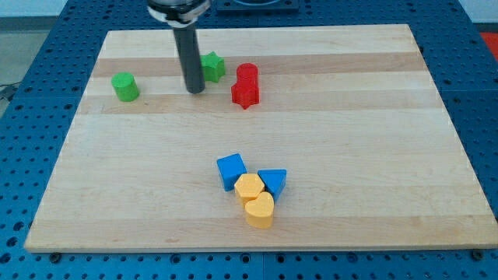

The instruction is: Push the green star into the red circle

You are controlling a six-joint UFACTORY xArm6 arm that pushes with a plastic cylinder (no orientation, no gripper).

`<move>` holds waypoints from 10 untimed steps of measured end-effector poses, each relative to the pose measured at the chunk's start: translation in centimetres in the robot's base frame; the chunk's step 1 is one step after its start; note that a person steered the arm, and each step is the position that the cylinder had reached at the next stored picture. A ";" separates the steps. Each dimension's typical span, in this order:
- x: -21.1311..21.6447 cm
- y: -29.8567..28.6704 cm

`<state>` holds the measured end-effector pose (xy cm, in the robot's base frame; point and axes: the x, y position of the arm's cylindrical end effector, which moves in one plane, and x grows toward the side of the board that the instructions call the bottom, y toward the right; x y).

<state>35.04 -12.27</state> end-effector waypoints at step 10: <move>-4.8 -4.0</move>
<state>30.25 -16.28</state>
